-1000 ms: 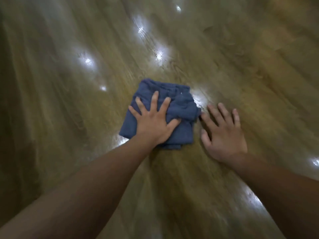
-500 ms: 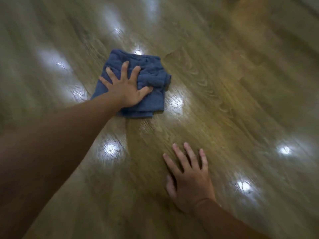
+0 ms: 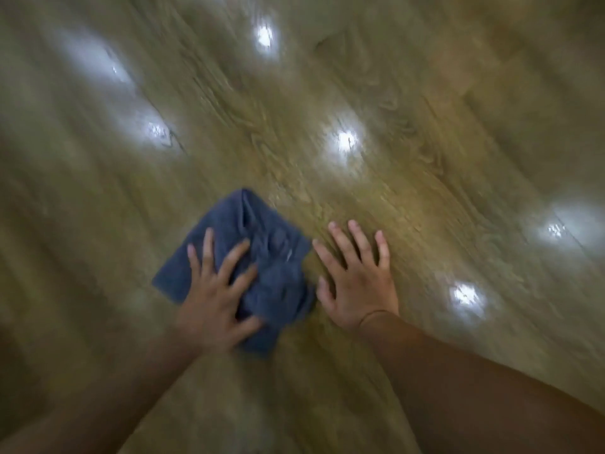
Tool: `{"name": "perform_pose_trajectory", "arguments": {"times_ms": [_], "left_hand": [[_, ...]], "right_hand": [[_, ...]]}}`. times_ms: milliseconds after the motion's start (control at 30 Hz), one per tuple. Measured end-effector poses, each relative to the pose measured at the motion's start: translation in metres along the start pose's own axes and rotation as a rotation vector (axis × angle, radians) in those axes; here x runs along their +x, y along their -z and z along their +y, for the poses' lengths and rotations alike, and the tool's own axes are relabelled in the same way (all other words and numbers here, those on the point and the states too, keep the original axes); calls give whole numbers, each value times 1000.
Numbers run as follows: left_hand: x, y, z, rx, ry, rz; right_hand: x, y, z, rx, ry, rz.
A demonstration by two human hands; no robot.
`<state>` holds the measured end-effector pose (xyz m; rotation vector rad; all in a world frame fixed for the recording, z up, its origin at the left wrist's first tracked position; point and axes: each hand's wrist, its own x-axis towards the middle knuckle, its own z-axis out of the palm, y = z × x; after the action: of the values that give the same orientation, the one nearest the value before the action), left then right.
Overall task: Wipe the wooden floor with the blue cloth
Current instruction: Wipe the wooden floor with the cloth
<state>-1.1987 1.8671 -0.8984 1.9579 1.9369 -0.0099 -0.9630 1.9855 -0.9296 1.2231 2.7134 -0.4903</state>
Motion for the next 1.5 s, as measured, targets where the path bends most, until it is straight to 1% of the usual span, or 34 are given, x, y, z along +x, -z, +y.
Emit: {"name": "perform_pose_trajectory", "arguments": {"times_ms": [33,67,133,167,200,367,467,533,567,633,700,733,800,867,1033,1100,1233,1300,1367,1433,1500], "left_hand": [[-5,-1,0,-10,-2,-33],[6,-2,-1,-28,46,-30],[57,6,0,-29,236,60],[92,15,1,-34,309,101],[131,25,0,-29,342,140],[322,75,-16,47,324,202],[374,82,-4,88,344,213],[368,77,5,131,297,226],[357,74,7,166,223,231],[328,68,15,225,-8,230],[303,58,29,236,-255,196],[292,52,38,238,-342,170],[274,41,58,228,-408,136],[269,33,72,245,-399,119],[289,29,98,273,-294,42],[293,31,99,231,-279,45],[294,31,84,170,-287,99],[298,34,67,154,-281,126],[303,45,41,158,-211,145],[304,59,-3,122,-62,171],[292,72,-57,59,94,241]], "right_hand": [[0,-1,0,13,11,24],[0,-2,0,25,23,51],[1,-5,1,50,25,109],[1,-5,1,55,18,131],[1,-5,1,53,15,141],[1,-7,1,55,21,151],[2,-6,-1,46,5,134],[2,-4,0,29,1,99],[2,-3,0,22,0,78],[1,-1,0,2,-10,50],[1,-1,-1,10,-9,57],[2,-3,-2,15,-10,70],[2,-4,0,17,-12,76],[1,-2,-2,56,-22,69],[1,1,-1,75,-15,49],[3,4,0,59,-14,21],[0,1,-1,18,-9,60],[0,2,-1,1,-1,66],[0,2,-1,-42,1,60],[1,2,-1,-59,6,81],[0,0,2,-68,10,105]]}}
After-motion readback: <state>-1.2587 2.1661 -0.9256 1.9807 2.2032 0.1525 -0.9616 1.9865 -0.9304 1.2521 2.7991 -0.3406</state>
